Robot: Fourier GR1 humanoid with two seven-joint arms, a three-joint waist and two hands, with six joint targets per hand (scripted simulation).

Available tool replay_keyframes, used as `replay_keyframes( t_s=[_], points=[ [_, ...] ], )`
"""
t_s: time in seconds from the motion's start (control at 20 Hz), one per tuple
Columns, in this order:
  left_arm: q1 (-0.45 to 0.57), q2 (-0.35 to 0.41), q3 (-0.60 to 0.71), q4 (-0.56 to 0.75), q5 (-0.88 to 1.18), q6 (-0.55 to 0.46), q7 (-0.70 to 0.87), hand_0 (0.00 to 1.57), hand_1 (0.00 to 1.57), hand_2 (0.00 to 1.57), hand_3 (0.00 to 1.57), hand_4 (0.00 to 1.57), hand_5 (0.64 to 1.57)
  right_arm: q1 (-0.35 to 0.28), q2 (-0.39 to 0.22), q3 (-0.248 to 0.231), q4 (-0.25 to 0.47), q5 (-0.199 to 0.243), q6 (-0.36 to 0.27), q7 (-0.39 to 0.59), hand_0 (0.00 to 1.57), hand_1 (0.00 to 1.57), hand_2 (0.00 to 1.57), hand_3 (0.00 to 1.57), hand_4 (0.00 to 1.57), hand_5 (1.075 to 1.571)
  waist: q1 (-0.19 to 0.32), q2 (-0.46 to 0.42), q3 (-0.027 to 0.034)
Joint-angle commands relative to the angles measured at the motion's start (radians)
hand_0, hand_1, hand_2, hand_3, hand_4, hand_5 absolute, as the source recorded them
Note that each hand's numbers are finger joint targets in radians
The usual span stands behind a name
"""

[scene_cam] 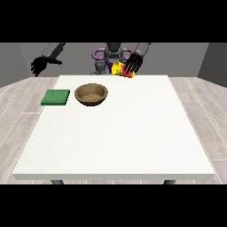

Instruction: Pick the cup and pour the ball into the bowl, then pick the bowl and place it on the pad

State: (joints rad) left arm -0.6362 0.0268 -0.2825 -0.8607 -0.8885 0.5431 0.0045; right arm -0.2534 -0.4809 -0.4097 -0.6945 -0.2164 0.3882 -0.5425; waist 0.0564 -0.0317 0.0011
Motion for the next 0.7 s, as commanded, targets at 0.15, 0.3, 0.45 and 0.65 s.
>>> replay_keyframes(
  t_s=[0.15, 0.3, 0.45, 0.65],
  points=[
    [-0.105, -0.026, -0.107, -0.040, -0.185, -0.092, 0.192, 0.94, 0.94, 1.57, 1.57, 0.91, 1.571, -0.042, -0.020, -0.008, 0.063, 0.000, 0.006, -0.018, 0.00, 0.00, 0.00, 0.00, 0.00, 1.547, 0.000, 0.014, 0.0001],
    [-0.136, -0.026, -0.177, -0.027, -0.237, -0.076, 0.327, 0.58, 0.58, 1.57, 1.54, 0.88, 1.571, -0.116, -0.022, 0.012, 0.043, 0.004, 0.010, 0.014, 0.00, 0.00, 0.00, 0.00, 0.00, 1.548, -0.064, 0.053, -0.0003],
    [-0.119, -0.027, -0.265, -0.022, -0.294, -0.081, 0.383, 0.55, 0.55, 1.57, 1.57, 0.93, 1.565, -0.201, 0.035, 0.058, 0.012, 0.037, -0.101, 0.116, 0.00, 0.00, 0.00, 0.18, 0.00, 1.534, -0.067, 0.024, -0.0011],
    [-0.216, -0.027, -0.257, -0.034, -0.369, -0.170, 0.390, 0.46, 0.46, 1.57, 1.57, 0.89, 1.571, -0.218, -0.020, 0.048, 0.042, 0.038, -0.072, 0.119, 0.00, 0.00, 0.00, 0.27, 0.00, 1.530, -0.049, 0.051, -0.0008]
  ],
)
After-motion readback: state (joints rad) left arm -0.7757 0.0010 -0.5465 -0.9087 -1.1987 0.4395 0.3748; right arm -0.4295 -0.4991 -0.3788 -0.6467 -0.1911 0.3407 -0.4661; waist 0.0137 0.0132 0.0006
